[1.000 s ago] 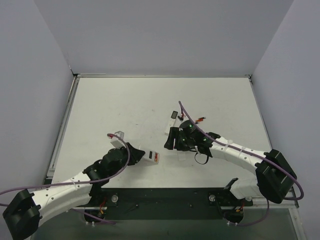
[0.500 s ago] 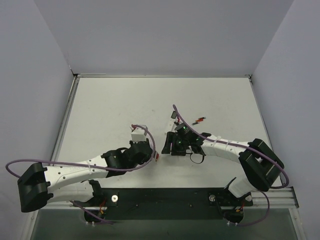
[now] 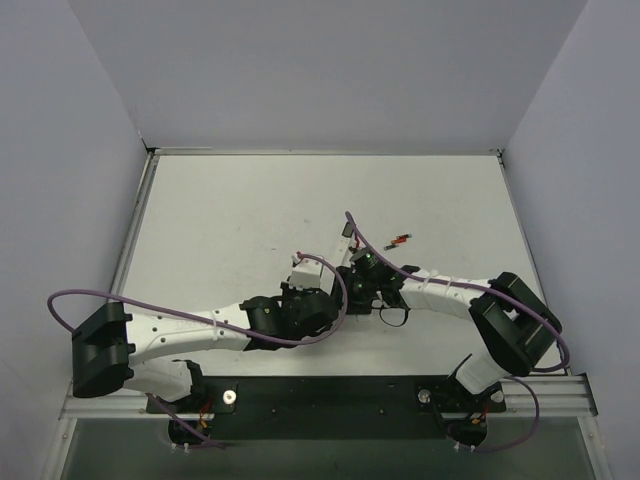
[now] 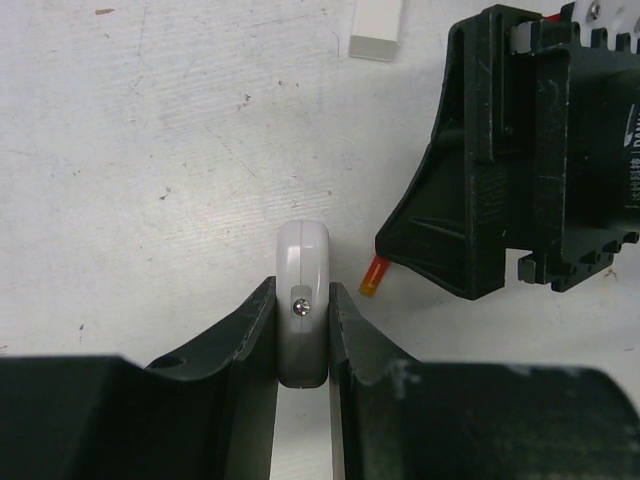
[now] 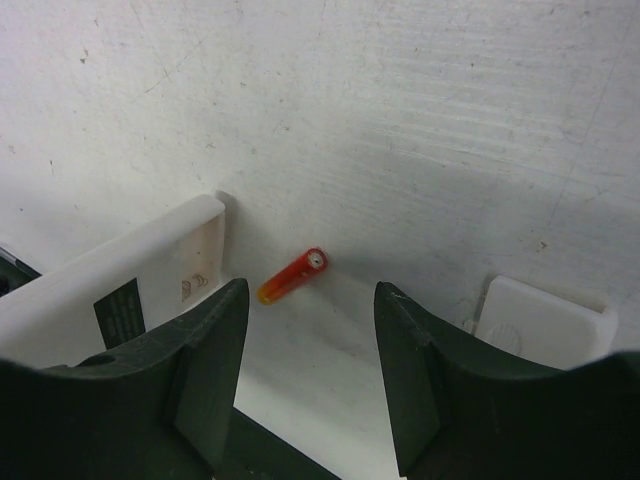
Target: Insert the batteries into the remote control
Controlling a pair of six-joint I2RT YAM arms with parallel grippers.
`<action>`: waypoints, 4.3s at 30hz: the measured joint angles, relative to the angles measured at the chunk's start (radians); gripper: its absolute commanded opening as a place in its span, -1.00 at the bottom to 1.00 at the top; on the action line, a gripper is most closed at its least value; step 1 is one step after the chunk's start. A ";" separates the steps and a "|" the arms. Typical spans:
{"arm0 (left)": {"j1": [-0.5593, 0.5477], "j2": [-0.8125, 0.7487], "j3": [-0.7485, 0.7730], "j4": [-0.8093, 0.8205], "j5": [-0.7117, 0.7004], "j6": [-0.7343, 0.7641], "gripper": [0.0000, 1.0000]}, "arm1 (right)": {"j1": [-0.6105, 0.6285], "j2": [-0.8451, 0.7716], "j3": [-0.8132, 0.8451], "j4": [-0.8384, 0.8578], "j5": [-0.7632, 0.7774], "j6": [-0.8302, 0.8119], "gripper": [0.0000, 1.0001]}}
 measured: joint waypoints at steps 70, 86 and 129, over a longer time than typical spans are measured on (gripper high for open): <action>0.409 -0.342 -0.409 0.178 0.449 0.076 0.70 | 0.145 0.040 0.188 -0.533 0.172 -0.090 -0.11; 0.409 -0.246 -0.401 0.265 0.562 0.308 0.71 | 0.145 0.093 0.220 -0.507 0.179 -0.059 -0.20; 0.344 -0.119 -0.396 0.332 0.599 0.272 0.43 | 0.135 0.175 0.303 -0.356 0.261 0.066 -0.26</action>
